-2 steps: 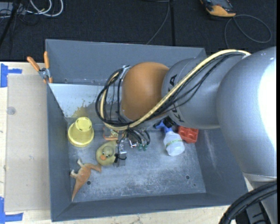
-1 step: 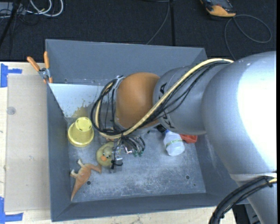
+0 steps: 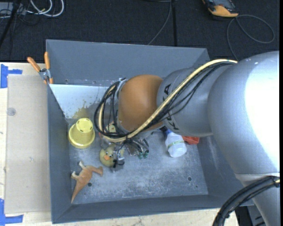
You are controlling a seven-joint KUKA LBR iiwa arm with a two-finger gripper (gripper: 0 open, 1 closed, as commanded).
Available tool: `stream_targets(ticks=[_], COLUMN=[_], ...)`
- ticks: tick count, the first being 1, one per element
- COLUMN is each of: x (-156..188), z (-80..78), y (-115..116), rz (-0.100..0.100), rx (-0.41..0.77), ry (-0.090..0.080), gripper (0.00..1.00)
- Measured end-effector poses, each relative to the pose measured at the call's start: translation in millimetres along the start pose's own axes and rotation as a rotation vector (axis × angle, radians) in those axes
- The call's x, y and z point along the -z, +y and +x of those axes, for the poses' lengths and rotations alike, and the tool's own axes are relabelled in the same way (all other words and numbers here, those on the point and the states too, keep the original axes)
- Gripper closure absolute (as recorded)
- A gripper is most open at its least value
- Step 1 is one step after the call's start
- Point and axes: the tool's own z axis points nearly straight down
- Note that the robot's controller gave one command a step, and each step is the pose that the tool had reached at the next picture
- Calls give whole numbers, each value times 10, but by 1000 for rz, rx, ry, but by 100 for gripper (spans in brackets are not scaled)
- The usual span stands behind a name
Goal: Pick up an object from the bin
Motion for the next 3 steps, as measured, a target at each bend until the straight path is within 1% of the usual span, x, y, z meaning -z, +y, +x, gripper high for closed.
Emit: stream_targets(ticks=[2,3], x=[33,151], z=[9,17], y=[0,0], rz=[-1,0], rx=[-1,-2], ry=[2,5], gripper=[100,100])
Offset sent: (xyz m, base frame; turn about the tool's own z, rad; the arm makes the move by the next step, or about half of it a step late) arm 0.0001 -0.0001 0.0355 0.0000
